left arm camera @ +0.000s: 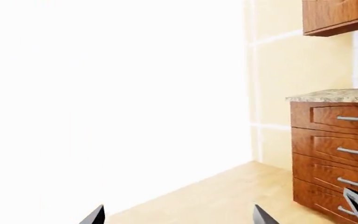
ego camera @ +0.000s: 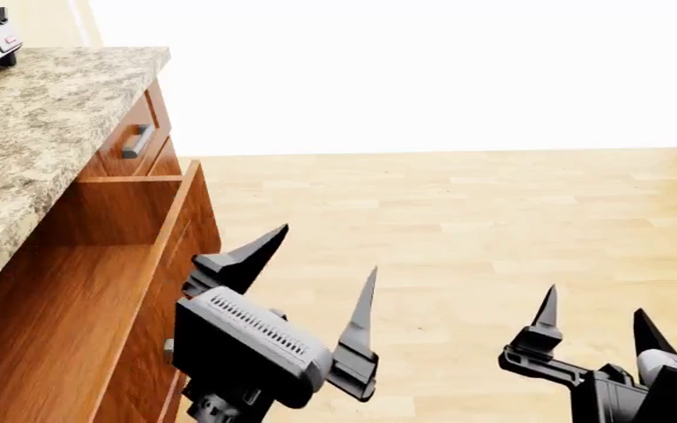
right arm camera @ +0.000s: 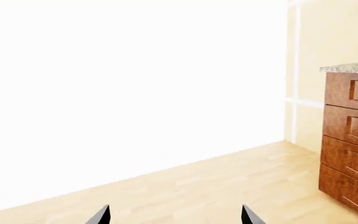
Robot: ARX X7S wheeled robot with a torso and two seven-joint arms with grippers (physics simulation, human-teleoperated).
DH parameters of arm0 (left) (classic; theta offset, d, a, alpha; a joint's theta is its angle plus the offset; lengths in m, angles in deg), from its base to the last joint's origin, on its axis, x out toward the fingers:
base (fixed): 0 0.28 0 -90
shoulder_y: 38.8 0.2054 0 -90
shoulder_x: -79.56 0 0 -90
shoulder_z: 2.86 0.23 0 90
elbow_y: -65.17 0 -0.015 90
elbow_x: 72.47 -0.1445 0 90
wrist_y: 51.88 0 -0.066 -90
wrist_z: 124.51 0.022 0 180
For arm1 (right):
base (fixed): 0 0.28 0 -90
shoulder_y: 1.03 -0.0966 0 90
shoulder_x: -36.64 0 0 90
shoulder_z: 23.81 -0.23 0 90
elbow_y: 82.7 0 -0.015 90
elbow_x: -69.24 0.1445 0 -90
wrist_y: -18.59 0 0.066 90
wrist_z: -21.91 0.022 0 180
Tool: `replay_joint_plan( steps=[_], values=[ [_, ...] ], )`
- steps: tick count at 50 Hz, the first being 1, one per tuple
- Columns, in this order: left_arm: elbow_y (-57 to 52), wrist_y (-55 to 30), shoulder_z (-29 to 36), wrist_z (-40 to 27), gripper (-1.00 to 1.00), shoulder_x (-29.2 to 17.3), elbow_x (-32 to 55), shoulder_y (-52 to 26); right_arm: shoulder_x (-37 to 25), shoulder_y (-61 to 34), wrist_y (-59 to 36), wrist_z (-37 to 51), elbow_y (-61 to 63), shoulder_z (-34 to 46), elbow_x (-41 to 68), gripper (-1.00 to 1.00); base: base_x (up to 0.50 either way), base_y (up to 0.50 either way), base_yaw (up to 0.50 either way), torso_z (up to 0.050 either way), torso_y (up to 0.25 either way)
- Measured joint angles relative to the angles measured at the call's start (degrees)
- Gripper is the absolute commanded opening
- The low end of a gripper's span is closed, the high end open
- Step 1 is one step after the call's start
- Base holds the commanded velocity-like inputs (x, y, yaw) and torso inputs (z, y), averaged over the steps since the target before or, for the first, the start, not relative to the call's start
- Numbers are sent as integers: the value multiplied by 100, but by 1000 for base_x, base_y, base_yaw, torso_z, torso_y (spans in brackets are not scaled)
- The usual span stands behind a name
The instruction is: Place the bar in the bowl and close the drawer.
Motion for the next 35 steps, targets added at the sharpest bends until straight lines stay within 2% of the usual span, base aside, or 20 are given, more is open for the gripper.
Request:
replay_joint_plan(
  steps=[16, 35],
  values=[
    [755, -233, 29, 230, 100, 310, 702, 71, 12, 84, 100, -60, -67, -53, 48, 100, 0, 0, 0, 0, 0],
    [1189, -74, -236, 274, 100, 383, 1151, 463, 110, 97, 93, -176, -152, -105, 105, 100, 0, 0, 0, 0, 0]
  ],
)
